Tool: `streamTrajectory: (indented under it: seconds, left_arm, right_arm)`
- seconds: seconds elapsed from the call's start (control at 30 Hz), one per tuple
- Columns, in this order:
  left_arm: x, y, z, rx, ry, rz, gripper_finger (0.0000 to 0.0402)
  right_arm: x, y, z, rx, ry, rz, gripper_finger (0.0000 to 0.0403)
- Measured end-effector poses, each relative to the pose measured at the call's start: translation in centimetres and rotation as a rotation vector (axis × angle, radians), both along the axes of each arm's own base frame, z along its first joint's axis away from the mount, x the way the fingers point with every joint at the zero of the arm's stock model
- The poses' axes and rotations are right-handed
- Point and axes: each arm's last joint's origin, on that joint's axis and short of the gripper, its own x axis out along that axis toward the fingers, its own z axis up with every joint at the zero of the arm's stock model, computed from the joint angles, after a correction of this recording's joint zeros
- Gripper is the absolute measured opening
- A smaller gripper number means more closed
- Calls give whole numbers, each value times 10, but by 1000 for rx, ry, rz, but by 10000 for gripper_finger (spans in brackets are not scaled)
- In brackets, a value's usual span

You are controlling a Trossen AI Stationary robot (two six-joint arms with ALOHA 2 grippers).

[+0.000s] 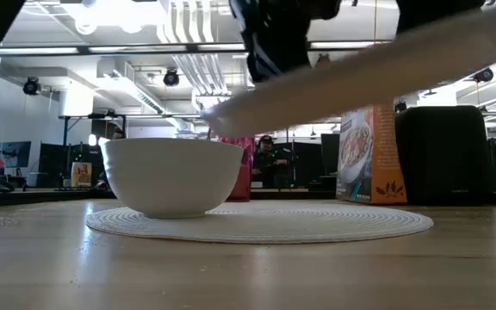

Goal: Arrange a breakfast setting
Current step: Put the gray plate to the right of the white bowl on the white table mat

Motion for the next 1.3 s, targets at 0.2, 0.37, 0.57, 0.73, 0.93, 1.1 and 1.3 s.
streamTrajectory:
  seconds: [0.2, 0.37, 0.57, 0.73, 0.93, 1.1, 1.3]
  left_arm:
    - [12, 22, -1, 26, -10, 8, 0]
    - [18, 43, -8, 44, -5, 40, 0]
    - [19, 66, -12, 95, -2, 88, 0]
    - [19, 85, -12, 97, -2, 124, 0]
    - [15, 104, -24, 90, 38, 177, 0]
    - [13, 106, -33, 86, 55, 191, 0]
    - [14, 107, -38, 86, 46, 185, 0]
  right_arm:
    - [0, 0, 0, 9, 6, 10, 123]
    - [0, 1, 1, -10, 16, 63, 123]
    - [0, 1, 1, -40, 41, 136, 123]
    - [1, 1, 1, -35, 30, 136, 123]
    - [2, 2, 1, -31, 22, 136, 123]
    - [2, 2, 1, -29, 20, 134, 123]
    - [2, 2, 1, -29, 20, 134, 123]
